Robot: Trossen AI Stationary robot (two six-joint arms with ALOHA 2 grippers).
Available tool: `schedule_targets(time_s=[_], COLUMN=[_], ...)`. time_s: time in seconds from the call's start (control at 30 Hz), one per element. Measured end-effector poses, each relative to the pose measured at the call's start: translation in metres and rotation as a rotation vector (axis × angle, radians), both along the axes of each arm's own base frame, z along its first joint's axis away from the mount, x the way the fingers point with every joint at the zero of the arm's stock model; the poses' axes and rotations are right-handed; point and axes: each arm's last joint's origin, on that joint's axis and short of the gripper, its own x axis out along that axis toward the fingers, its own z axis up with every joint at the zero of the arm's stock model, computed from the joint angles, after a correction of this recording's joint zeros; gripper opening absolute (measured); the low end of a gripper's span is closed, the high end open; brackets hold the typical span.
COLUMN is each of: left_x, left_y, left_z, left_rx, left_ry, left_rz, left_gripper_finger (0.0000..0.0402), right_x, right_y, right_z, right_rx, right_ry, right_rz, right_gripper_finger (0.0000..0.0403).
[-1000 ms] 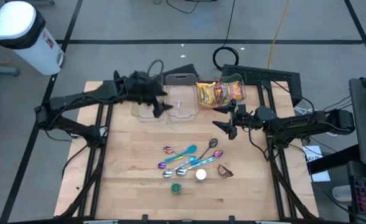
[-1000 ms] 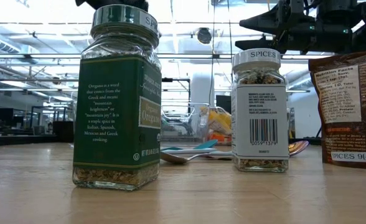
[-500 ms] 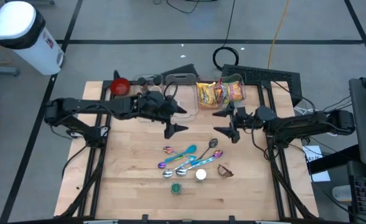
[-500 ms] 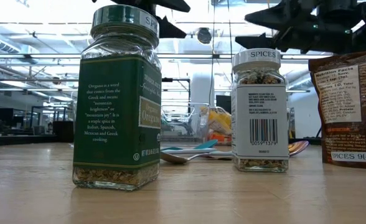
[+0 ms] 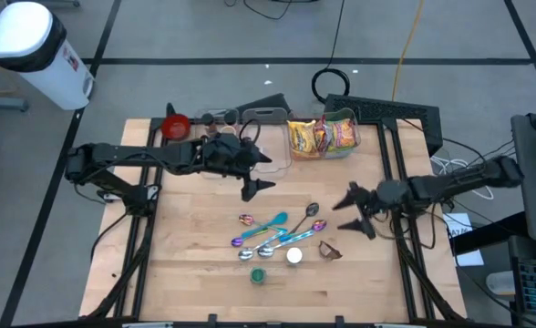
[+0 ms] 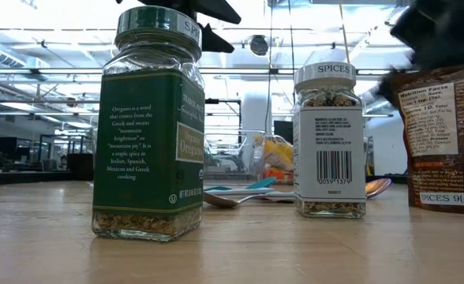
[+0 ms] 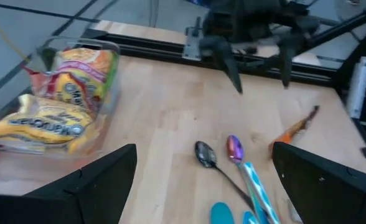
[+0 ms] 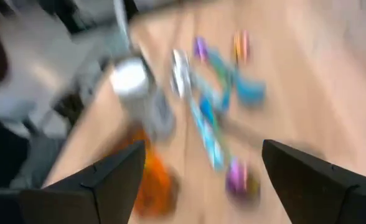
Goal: Pick & Place Food Item
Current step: Put the orange seasoning bag into the left transparent bin
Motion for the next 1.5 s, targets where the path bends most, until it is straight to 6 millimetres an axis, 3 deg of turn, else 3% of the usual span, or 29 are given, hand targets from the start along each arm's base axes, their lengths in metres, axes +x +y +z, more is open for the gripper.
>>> schedule_targets(time_s=[0.27,0.47,0.57,0.87,1.23,1.5], left_x=[0.0,0.001,0.002,0.006,0.022,0.028], left_y=[0.002,0.003,0.003,0.004,0.007,0.003], left_z=[0.001,0.002,0.002,-0.007,-0.017,-0.023], left_rx=[0.005,-0.03,-0.048,-0.1,-0.119,-0.121], left_ry=[-0.008,-0.023,-0.032,-0.005,-0.047,-0.044], left_rz=[0.087,0.135,0.145,0.196,0.228,0.22], left_gripper_finger=[0.0379,0.0379,0.0379,0.0379,0.0379,0.0379], right_x=[-0.022,-0.031,-0.035,-0.03,0.003,0.02], right_y=[0.034,0.052,0.059,0.079,0.132,0.128], right_z=[-0.036,-0.071,-0.079,-0.081,-0.071,-0.073], right_rx=[0.119,0.167,0.165,0.001,-0.069,-0.144], right_ry=[0.341,0.318,0.242,0.046,0.091,0.043], right_rz=[0.031,0.041,0.03,-0.031,0.048,-0.159], right_gripper_finger=[0.0318,0.0318,0.0318,0.0318,0.0318,0.0318])
